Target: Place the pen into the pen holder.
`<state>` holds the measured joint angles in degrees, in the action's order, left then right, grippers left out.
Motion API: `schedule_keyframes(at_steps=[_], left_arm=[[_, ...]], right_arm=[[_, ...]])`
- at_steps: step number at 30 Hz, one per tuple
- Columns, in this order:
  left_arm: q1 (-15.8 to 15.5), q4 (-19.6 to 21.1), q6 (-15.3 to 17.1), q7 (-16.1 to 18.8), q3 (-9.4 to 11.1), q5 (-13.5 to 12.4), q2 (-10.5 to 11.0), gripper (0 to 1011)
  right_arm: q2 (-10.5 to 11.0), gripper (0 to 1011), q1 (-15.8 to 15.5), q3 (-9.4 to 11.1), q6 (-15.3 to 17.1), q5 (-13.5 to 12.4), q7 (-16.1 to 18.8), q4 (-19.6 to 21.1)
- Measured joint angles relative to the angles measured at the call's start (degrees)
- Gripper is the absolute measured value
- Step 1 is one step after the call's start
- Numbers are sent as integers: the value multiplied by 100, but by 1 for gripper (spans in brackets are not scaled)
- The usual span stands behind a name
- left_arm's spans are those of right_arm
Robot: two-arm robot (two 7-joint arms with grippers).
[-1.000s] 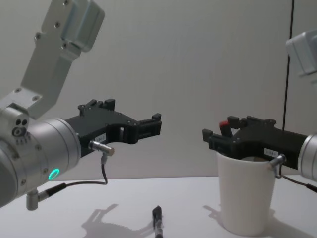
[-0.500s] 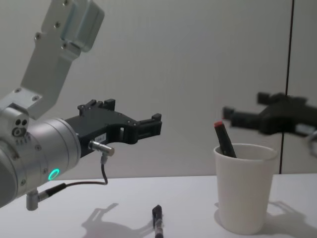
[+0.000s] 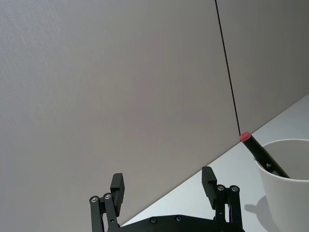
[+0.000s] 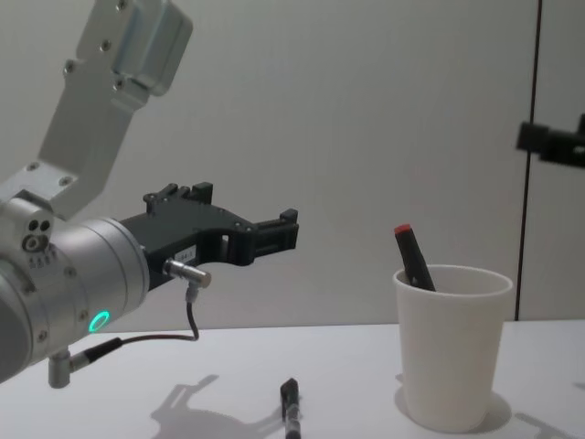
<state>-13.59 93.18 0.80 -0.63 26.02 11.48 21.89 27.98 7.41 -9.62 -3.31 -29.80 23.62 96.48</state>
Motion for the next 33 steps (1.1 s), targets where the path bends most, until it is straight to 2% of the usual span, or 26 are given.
schedule_keyframes(at_steps=[2,3,9,14,22,33], left_arm=[[0,0,0,0,0,0,0,1001],[0,0,0,0,0,0,0,1001],[0,0,0,0,0,0,0,1001],[0,0,0,0,0,0,0,1001],[0,0,0,0,0,0,0,1001],[0,0,0,0,0,0,0,1001]], right_arm=[[94,1001,-88,69,17,-196,35,102],[94,1001,-88,69,17,-196,35,102],[296,1001,-271,216,47,-593,105,306],[376,1001,-344,272,60,-748,134,385],[364,1001,-350,252,136,-699,90,336],[313,1001,-444,174,409,-578,-218,158]])
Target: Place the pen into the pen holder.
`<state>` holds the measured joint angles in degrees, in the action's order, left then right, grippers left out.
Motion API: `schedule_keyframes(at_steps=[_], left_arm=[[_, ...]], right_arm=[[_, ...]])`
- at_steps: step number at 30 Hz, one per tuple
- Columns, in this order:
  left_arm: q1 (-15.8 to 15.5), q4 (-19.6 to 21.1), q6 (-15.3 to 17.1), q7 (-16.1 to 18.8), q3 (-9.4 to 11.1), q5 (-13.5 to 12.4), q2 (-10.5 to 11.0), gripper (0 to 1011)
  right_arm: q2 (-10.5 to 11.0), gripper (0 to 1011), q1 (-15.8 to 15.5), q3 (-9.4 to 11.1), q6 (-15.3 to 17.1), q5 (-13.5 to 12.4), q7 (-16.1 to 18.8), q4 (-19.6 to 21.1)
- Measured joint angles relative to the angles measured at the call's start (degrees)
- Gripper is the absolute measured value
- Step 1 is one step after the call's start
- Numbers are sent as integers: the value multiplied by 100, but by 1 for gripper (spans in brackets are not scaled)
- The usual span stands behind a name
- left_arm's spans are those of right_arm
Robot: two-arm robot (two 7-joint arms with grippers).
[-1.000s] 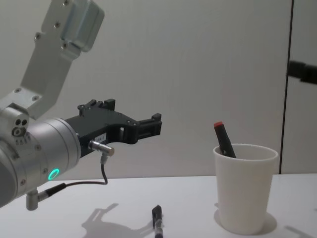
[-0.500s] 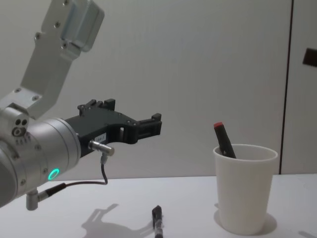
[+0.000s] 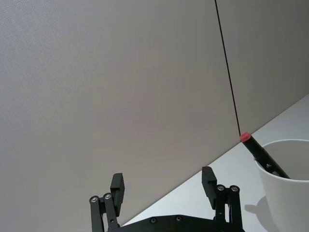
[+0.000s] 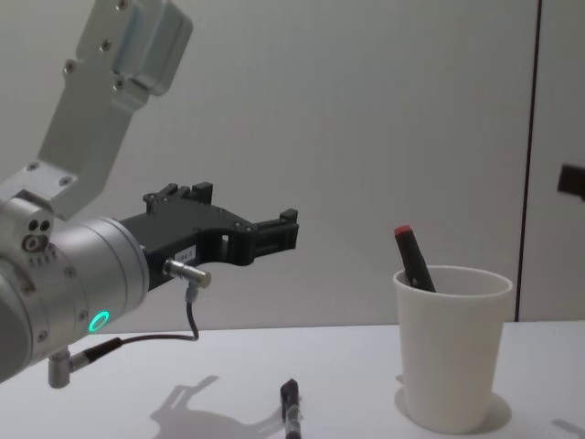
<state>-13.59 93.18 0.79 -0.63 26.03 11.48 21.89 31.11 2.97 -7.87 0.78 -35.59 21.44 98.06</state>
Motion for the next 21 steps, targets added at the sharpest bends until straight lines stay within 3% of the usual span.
schedule_keyframes(at_steps=[13,21], left_arm=[[110,142,134,83,43,3,-3,1001],[359,475,507,268,125,114,54,1001]], right_arm=[[-11,1001,-89,-30,122,42,-176,-84],[-16,1001,-113,-38,151,51,-218,-106]])
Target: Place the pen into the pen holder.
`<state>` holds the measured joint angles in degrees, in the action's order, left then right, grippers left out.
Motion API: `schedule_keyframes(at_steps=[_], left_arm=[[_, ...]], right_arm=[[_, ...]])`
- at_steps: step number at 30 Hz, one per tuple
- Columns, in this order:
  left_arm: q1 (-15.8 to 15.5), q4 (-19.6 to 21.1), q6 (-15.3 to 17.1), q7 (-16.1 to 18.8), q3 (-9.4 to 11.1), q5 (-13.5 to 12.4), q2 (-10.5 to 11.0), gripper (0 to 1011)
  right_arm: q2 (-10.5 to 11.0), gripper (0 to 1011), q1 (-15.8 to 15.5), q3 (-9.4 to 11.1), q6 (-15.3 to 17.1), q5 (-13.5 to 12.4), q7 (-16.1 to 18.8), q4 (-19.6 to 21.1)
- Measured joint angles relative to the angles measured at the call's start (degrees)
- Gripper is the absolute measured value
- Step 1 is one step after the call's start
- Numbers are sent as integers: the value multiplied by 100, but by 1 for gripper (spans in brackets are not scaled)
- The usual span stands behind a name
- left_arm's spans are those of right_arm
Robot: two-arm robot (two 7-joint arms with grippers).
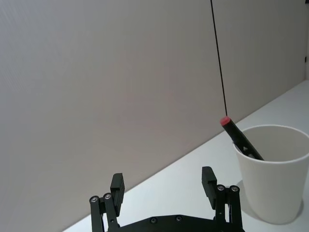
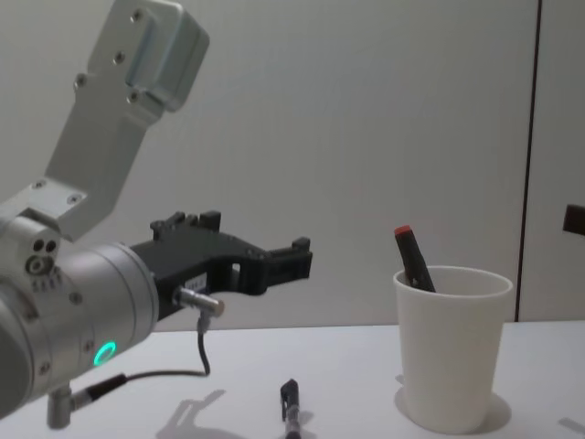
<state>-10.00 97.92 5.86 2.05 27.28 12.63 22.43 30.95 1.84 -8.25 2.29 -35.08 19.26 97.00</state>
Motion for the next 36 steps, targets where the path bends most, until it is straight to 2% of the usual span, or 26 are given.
schedule_keyframes(at_steps=[6,11,20,36], left_arm=[[150,242,310,131,34,64,39,1001],[286,490,727,256,65,139,70,1001],[422,703,1207,305,110,193,72,1001],[541,757,1702,227,181,112,-2,1001]], right_arm=[[-2,1001,-8,-3,12,2,-17,-8],[-2,1001,-14,-6,19,6,-28,-13],[-2,1001,-19,-7,25,10,-38,-18],[-2,1001,-23,-7,32,10,-47,-20]])
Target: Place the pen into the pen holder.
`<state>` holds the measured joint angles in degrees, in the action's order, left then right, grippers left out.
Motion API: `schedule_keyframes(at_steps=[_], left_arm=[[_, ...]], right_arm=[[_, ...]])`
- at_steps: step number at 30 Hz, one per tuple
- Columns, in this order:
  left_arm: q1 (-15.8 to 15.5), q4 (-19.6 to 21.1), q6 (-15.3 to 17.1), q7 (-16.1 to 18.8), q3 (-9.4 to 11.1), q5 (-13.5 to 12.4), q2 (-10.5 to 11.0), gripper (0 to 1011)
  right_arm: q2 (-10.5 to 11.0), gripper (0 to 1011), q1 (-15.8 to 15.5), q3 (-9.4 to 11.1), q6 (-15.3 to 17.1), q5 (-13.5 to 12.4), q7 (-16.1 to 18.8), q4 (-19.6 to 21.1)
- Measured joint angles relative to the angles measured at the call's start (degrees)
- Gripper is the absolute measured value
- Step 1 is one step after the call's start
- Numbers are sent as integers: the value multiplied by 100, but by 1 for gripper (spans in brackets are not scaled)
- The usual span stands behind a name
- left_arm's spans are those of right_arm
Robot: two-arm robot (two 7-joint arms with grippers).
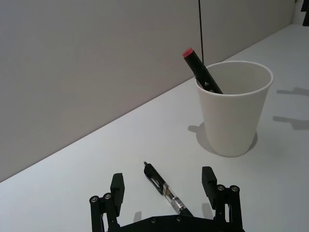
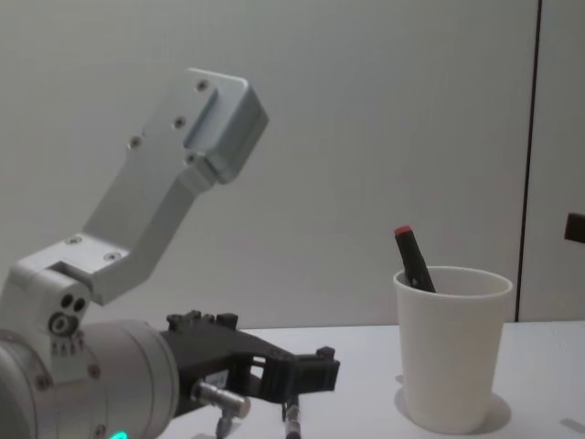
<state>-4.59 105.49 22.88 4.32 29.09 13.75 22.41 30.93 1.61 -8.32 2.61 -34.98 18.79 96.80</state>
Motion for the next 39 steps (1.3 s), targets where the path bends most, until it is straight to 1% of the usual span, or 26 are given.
schedule_keyframes(at_steps=[10,20,31,39], left_arm=[[24,-40,144,-123,25,-96,-50,1001],[33,-161,173,-264,30,-189,-86,1001],[72,-341,34,-296,29,-128,-170,1001],[116,-423,-48,-251,30,-67,-227,1001]], right_arm=[[0,1001,0,0,-1,-1,0,0],[0,1001,0,0,-1,-1,0,0],[0,1001,0,0,-1,0,1,0],[0,1001,0,0,-1,0,1,0]])
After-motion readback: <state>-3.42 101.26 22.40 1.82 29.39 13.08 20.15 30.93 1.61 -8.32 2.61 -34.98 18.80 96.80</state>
